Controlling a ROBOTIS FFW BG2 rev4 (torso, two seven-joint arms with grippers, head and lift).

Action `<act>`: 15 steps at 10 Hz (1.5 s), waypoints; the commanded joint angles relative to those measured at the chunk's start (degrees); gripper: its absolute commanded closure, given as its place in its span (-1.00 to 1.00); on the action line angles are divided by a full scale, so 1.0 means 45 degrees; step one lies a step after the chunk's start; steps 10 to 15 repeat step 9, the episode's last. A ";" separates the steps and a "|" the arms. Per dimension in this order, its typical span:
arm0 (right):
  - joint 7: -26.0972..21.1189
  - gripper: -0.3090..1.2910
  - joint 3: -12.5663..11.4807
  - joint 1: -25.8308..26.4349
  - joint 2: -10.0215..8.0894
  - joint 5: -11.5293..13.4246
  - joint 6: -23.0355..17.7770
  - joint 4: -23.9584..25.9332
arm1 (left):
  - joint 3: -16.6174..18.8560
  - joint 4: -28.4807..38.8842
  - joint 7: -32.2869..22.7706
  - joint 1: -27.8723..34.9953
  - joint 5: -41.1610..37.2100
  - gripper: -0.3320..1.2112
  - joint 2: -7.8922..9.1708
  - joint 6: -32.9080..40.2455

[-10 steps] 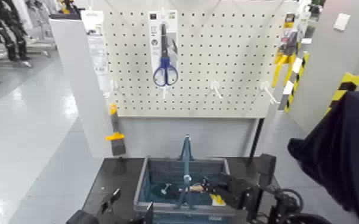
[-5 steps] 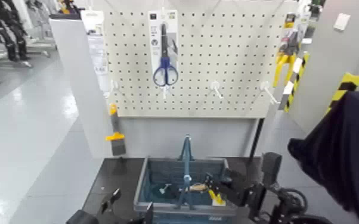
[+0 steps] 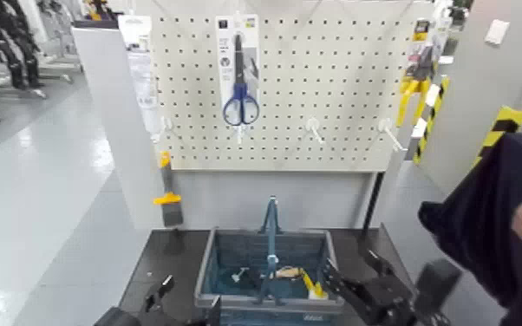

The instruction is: Put the black wrench into the crate.

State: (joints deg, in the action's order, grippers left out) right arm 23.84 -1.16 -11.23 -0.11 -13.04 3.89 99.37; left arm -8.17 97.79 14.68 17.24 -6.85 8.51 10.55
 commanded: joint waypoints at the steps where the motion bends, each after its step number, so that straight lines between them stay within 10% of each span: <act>1: -0.1450 -0.46 0.0160 -0.1918 0.0082 0.0631 -0.1353 0.1315 | 0.0097 0.0027 0.0000 0.0095 -0.0020 -0.29 -0.0035 0.0000; 5: -0.3579 -0.46 0.0883 -0.3832 0.0082 0.1413 -0.3638 0.1823 | 0.0175 0.0085 0.0000 0.0134 -0.0020 -0.29 -0.0035 -0.0039; 15: -0.4028 -0.43 0.1059 -0.4242 0.0004 0.1667 -0.3736 0.2019 | 0.0195 0.0105 0.0020 0.0173 -0.0020 -0.29 -0.0035 -0.0078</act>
